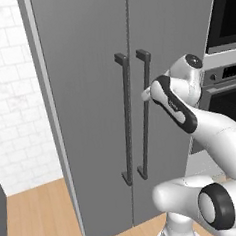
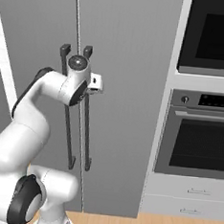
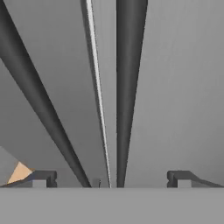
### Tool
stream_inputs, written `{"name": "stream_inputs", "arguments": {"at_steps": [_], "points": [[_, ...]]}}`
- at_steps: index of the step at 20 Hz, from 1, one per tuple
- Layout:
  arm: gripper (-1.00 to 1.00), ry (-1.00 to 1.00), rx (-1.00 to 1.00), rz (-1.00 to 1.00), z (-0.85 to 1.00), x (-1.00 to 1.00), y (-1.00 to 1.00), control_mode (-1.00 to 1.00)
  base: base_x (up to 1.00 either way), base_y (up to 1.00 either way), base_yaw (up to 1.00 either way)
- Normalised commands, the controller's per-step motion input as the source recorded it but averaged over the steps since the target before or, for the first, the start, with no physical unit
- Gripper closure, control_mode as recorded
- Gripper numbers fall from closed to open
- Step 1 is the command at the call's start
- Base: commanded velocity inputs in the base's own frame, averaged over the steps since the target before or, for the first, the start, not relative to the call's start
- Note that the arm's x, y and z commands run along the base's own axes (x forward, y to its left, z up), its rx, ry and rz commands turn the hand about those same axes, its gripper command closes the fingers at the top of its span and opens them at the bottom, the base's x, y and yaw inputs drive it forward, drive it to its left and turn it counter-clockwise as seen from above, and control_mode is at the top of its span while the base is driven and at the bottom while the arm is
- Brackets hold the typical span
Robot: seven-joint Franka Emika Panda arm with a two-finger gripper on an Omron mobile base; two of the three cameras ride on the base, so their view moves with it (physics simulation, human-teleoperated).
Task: Take the strawberry from the fridge and place it on top of the pancake, located on the dining counter.
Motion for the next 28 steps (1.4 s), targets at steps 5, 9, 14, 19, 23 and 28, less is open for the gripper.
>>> {"name": "stream_inputs", "arguments": {"at_steps": [5,9,14,19,23,28], "points": [[-1.00,-0.11,0.14,0.01,0.00,0.70,-0.29,-1.00,0.00,0.00,0.00],[-1.00,-0.01,0.09,-0.01,0.00,0.60,0.09,-1.00,0.00,0.00,0.00],[-1.00,0.00,0.01,0.00,0.00,0.47,0.14,-1.00,0.00,0.00,0.00],[-1.00,-0.08,-0.02,0.00,-0.15,0.49,0.01,-1.00,0.00,0.00,0.00],[-1.00,-0.29,-0.02,0.00,-0.36,0.36,0.00,-1.00,0.00,0.00,0.00],[1.00,-0.22,0.00,0.00,-0.21,0.20,0.01,-1.00,0.00,0.00,0.00]]}}
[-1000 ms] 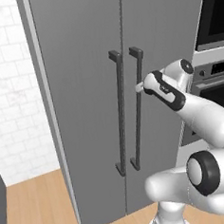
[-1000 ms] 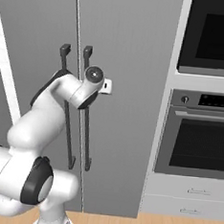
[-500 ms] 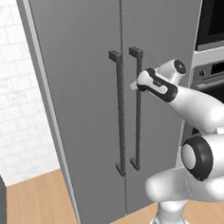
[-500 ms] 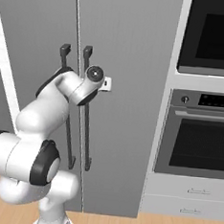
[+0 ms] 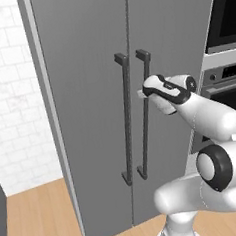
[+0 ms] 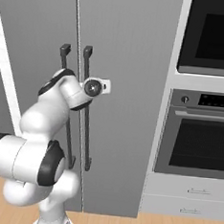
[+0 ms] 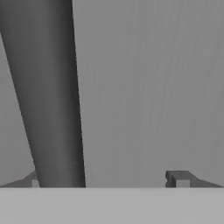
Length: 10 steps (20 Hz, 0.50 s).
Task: Take the strawberry from the fridge and place it on top of the pancake, located on the dining counter.
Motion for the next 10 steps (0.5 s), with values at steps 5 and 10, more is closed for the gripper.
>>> {"name": "stream_inputs", "arguments": {"at_steps": [5,10], "points": [[1.00,-0.08,0.00,0.00,-0.05,0.06,0.00,-1.00,0.00,0.00,0.00],[1.00,0.04,0.00,0.00,0.00,-0.13,-0.13,-1.00,0.00,0.00,0.00]]}}
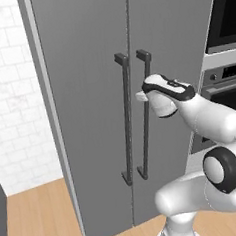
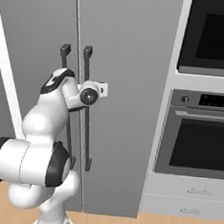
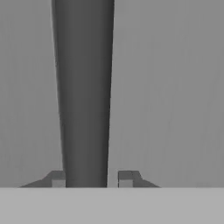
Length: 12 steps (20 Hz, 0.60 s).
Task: Take the strawberry from the fridge and place it on top of the pancake, located on the dining counter.
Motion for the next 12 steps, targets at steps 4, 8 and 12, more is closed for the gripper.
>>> {"name": "stream_inputs", "arguments": {"at_steps": [4,8,12], "points": [[1.00,0.06,-0.01,0.00,0.00,-0.61,-0.62,-1.00,0.00,0.00,0.00],[1.00,0.09,-0.06,0.00,-0.04,-0.96,-0.88,-1.00,0.00,0.00,0.00],[1.00,0.20,-0.10,0.00,0.00,-0.93,-1.00,-1.00,0.00,0.00,0.00]]}}
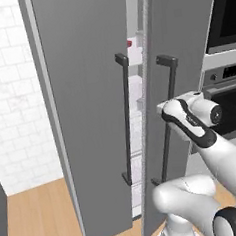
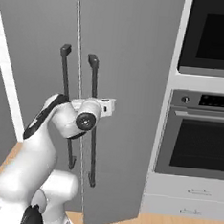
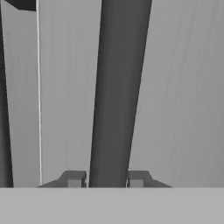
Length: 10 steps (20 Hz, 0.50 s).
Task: Take the strawberry from the fridge and place it on top of the pancake, located on the dining counter.
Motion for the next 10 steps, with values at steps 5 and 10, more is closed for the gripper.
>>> {"name": "stream_inputs", "arguments": {"at_steps": [5,10], "points": [[1.00,0.24,-0.09,0.00,0.00,-0.97,-1.00,-1.00,0.00,0.00,0.00],[1.00,0.10,-0.01,0.00,0.00,-0.87,-1.00,-1.00,0.00,0.00,0.00]]}}
